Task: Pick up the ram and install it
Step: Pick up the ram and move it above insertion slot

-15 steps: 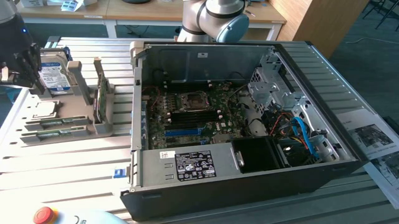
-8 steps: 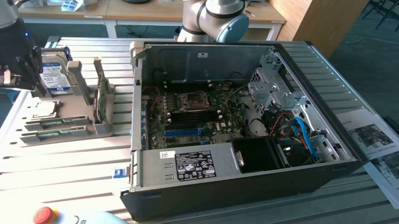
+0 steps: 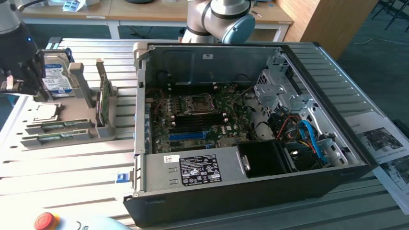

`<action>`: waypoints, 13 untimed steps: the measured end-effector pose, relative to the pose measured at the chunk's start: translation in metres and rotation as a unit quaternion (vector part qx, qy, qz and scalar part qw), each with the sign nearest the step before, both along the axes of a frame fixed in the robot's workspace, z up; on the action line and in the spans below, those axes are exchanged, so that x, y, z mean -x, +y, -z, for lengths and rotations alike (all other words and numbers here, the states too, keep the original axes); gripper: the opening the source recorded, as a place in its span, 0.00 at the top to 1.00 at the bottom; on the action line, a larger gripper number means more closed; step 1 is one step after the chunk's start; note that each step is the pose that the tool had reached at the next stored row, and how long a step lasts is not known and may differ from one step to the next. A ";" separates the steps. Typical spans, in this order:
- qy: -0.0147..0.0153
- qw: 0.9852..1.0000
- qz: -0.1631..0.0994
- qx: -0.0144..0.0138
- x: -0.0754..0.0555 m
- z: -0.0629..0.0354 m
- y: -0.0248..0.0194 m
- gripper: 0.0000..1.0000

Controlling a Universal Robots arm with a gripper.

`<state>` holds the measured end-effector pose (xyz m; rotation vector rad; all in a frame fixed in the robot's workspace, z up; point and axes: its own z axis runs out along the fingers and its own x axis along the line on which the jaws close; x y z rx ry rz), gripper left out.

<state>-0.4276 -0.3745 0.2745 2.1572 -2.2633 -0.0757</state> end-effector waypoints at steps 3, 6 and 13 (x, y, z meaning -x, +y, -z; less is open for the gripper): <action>0.000 1.000 0.000 0.000 0.000 0.0029 0.0000 0.90; 0.000 1.000 0.000 0.000 0.000 0.0058 0.0000 0.90; 0.000 1.000 0.000 0.000 0.000 0.0125 0.0000 0.90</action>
